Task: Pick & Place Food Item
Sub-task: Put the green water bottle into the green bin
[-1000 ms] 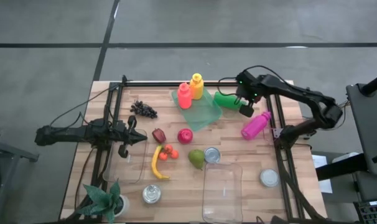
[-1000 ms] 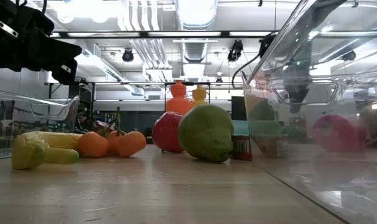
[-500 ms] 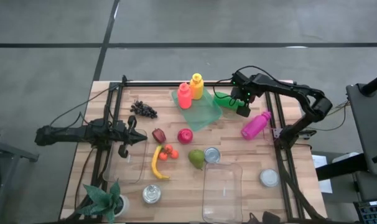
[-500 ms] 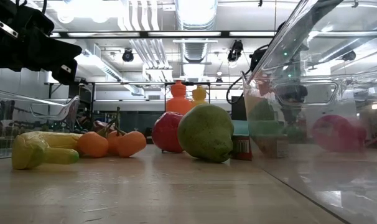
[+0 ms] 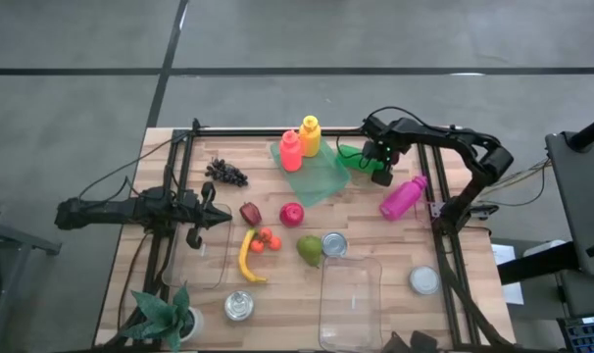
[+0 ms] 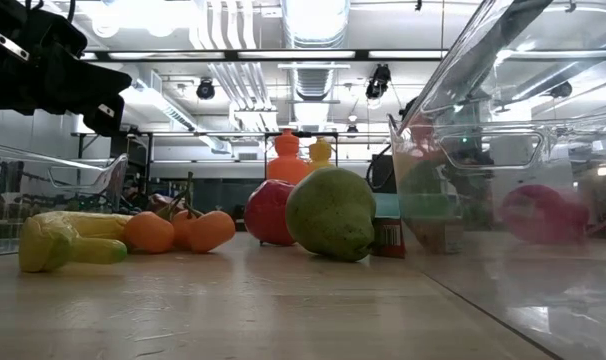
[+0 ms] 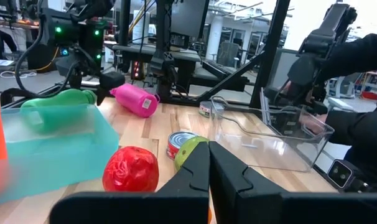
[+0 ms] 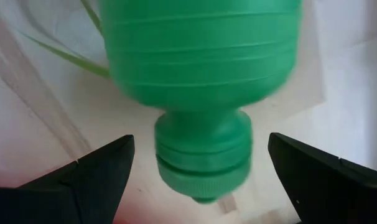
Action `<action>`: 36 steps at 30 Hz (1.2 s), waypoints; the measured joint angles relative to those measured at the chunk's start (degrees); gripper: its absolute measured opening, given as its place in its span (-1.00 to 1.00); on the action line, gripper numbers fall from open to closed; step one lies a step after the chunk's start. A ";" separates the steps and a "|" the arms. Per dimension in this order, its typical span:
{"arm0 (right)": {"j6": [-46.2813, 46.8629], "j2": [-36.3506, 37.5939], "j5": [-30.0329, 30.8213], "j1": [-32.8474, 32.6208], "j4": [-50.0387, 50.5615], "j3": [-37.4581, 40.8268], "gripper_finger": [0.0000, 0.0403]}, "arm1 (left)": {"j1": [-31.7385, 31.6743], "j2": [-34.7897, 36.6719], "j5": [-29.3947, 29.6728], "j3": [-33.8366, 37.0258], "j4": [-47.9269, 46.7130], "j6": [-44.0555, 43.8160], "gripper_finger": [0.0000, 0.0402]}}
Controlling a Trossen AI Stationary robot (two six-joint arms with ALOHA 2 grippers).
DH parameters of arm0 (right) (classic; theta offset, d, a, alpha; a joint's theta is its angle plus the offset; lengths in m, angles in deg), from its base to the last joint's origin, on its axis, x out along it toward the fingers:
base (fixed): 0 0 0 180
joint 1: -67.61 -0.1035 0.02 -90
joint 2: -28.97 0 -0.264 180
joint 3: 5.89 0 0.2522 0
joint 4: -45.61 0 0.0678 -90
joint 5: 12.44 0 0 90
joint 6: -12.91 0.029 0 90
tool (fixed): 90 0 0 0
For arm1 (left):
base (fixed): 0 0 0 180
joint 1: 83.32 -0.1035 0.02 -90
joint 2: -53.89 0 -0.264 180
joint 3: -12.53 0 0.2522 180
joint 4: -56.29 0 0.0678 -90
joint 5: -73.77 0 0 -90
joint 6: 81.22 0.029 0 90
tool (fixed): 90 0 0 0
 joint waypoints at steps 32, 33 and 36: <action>-1.54 -2.19 0.00 0.80 -1.97 0.24 0.83 | 0.00 0.00 0.02 0.00 -0.04 0.00 -1.00; -1.54 -2.19 -0.02 0.78 -1.95 0.24 0.83 | 0.00 0.00 0.00 -0.02 -0.02 0.00 -1.00; -1.45 -2.19 -0.03 0.78 -2.03 0.24 0.83 | 0.01 0.00 0.00 -0.02 -0.02 0.00 -1.00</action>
